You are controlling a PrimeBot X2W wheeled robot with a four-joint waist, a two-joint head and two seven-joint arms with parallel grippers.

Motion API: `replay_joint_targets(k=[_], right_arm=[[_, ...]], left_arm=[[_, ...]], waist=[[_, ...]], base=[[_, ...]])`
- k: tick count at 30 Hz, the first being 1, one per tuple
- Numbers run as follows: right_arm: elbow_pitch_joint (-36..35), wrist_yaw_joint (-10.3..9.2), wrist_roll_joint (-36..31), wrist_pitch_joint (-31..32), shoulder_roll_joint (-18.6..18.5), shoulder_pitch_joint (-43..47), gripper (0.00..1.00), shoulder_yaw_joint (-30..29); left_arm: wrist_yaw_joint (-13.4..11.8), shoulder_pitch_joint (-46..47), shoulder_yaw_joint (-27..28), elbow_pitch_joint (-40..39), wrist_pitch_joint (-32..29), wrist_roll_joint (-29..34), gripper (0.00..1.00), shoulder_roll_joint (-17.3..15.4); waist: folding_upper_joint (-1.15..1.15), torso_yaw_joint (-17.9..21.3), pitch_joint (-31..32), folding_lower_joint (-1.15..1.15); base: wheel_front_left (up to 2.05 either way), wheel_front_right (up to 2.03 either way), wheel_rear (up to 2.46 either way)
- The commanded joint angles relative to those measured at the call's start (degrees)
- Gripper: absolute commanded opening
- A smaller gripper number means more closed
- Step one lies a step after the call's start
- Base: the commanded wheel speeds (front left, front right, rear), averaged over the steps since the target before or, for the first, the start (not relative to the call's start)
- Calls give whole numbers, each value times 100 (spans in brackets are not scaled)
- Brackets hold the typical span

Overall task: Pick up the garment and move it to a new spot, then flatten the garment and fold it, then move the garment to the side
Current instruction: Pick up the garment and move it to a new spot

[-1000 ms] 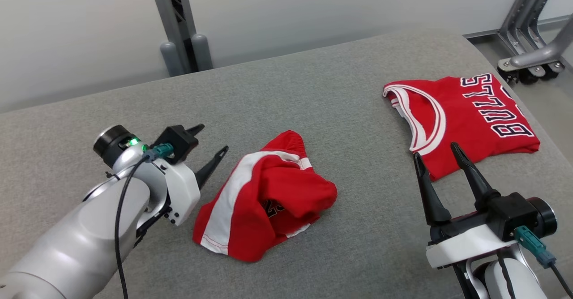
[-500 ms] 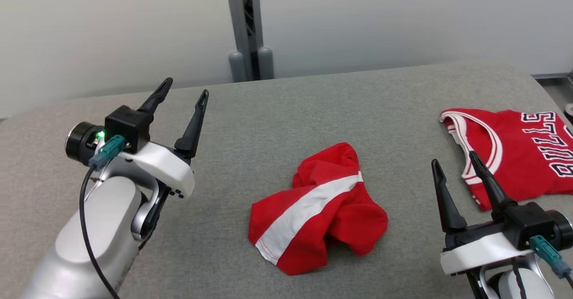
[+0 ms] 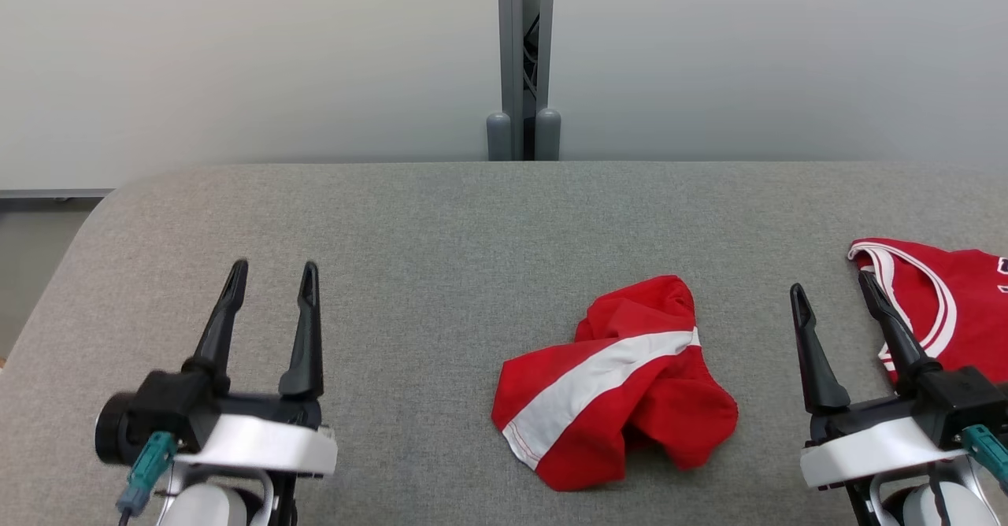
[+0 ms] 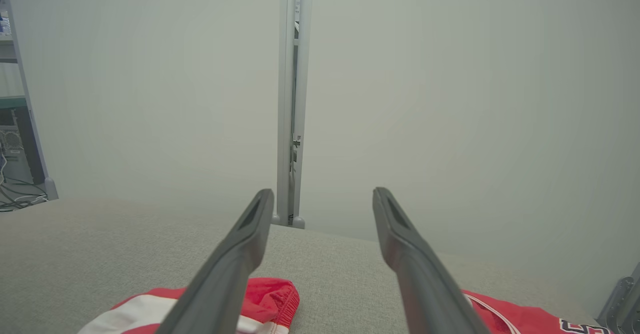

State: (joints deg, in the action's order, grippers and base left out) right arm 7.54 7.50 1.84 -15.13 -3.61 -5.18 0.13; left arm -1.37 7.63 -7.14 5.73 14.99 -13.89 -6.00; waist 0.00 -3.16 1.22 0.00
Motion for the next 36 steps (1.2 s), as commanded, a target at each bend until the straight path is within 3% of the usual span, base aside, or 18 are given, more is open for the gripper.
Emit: replay_joint_targets(k=[1, 5, 9, 18, 22, 25, 30, 36], right_arm=[[-29, -3, -54, -4, -43, 11, 100, -29], [-42, -3, -56, -4, -73, 71, 100, -54], [-33, -3, -53, -4, -90, 108, 100, -78], [-19, -3, -93, -4, -129, 102, 100, -71], [1, -3, -91, -4, -112, 103, 100, -45], [16, -3, -91, -4, -105, 109, 100, -32], [49, -3, -87, -4, -100, 83, 100, 8], [62, -3, -68, -4, -101, 7, 100, 88]], left_arm=[[86, -174, 152, -43, 17, 85, 100, 57], [273, -673, 489, -35, 18, 291, 100, 244], [423, -908, 475, 103, 18, 355, 100, 289], [403, -828, 246, 243, 18, 98, 100, 297], [506, -868, 36, 434, 18, -4, 100, 300], [654, -869, -293, 903, 18, -225, 100, 300], [877, -545, -1297, 2083, 19, -570, 100, 287], [889, 73, -2444, 3001, -47, -1808, 100, 295]], waist=[[0, 9, 11, 0], [0, 20, 62, 0], [0, 38, 98, 0], [0, 44, 117, 0], [0, 68, 98, 0], [0, 101, 67, 0], [0, 195, -49, 0], [0, 370, -288, 0]], base=[[0, 0, 0], [0, 0, 0], [0, 0, 0], [0, 0, 0], [0, 0, 0], [0, 0, 0], [0, 0, 0], [0, 0, 0]])
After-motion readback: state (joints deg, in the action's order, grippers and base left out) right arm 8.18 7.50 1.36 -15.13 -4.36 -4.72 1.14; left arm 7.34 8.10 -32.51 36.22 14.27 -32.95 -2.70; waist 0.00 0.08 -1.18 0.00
